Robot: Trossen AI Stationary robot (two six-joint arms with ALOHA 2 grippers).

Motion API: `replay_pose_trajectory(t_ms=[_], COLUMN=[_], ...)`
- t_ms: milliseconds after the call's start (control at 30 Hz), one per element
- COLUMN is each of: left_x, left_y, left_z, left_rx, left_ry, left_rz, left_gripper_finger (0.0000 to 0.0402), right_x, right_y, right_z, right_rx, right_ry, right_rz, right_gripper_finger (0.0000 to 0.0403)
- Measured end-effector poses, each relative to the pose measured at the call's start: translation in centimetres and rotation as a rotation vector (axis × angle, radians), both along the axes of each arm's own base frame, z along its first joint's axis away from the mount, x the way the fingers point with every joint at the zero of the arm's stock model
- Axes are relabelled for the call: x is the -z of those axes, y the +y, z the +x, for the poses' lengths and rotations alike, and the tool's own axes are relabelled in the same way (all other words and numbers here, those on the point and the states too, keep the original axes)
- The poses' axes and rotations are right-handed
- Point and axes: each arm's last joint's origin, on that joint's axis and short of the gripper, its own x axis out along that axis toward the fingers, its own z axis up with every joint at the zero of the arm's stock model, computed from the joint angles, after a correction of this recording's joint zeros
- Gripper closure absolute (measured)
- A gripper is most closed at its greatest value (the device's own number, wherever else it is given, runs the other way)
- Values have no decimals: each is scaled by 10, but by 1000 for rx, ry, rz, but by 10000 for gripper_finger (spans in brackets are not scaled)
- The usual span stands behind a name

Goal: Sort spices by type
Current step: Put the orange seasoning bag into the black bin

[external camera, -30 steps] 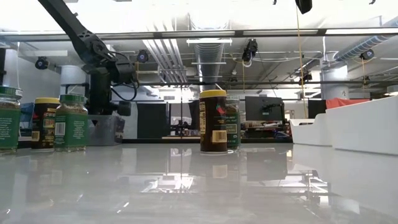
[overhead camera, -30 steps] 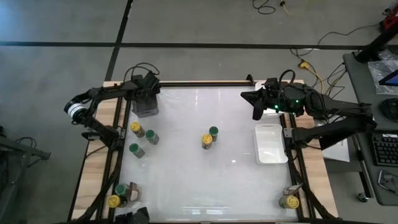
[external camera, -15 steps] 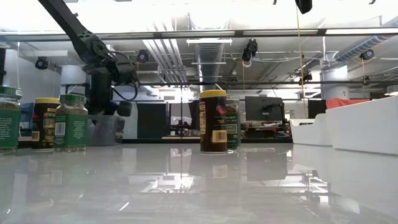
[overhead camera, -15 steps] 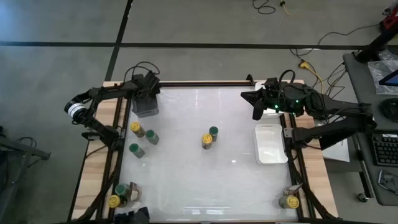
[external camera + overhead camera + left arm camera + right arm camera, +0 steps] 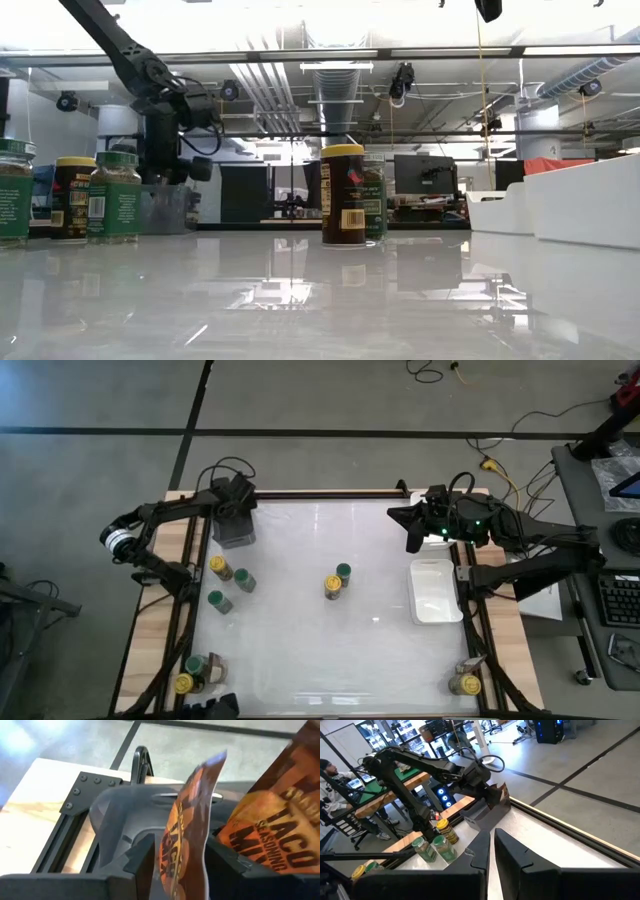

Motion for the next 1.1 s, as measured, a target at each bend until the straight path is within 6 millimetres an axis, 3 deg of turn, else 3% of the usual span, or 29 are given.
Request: replay_pose_trajectory(t_ms=[767, 933, 1100], left_x=[-60, -88, -113], left_y=[-25, -37, -62], left_z=[-16, -9, 9], left_rx=[33, 140, 398], left_ry=[-185, -242, -366], left_rz=[164, 225, 205], left_gripper_finger=[271, 271, 271], right_x=[0, -1, -1], right_y=[0, 0, 0], right_z=[0, 0, 0], right_rx=[-10, -24, -37], right_ry=[17, 34, 48], right_rz=[-41, -98, -130], right_gripper_finger=[385, 385, 385])
